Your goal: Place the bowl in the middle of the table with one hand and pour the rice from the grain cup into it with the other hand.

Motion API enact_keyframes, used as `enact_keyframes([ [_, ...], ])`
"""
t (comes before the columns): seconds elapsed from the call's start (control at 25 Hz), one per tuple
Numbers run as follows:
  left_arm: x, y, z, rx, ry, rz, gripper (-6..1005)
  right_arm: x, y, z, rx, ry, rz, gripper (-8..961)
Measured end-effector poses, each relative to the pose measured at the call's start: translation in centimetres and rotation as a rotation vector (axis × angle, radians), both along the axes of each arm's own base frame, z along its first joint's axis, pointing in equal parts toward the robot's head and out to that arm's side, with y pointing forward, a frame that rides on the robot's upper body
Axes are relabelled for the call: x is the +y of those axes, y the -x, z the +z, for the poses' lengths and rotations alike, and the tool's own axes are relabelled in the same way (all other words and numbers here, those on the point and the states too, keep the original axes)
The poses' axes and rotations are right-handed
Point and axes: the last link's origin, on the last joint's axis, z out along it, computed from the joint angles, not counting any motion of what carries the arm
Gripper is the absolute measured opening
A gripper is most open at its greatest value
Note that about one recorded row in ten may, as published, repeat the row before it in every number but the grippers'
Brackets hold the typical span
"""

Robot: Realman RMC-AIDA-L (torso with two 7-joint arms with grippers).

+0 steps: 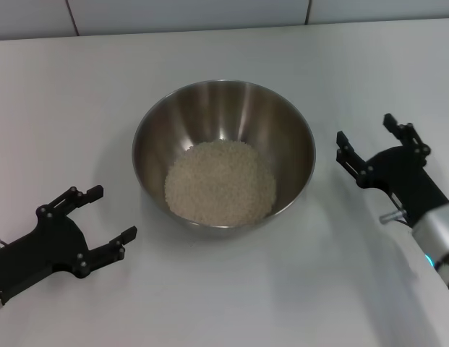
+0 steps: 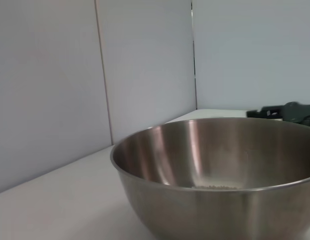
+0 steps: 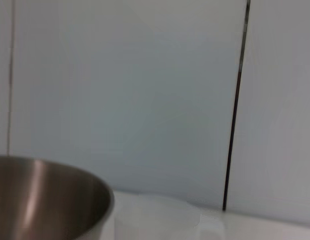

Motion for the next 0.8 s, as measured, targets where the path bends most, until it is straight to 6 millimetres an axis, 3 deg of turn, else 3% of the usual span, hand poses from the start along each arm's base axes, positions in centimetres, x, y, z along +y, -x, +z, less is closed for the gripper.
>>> enact_keyframes([
  [0.08,-0.1,0.0,0.0,-0.001,-0.001,0.000,861,-0.8,0.1,0.1,-0.012,0.005,0.045,823],
  [0.44,-0.3,0.1,0.0,0.000,0.005,-0.005,861,-2.6,-0.4,-0.4,-0.028,0.296,0.241,821],
  [0.8,-0.7,0.0,0.3,-0.012,0.011,-0.019,861,-3.6,-1.1,1.7,0.002,0.456,0.385,820],
])
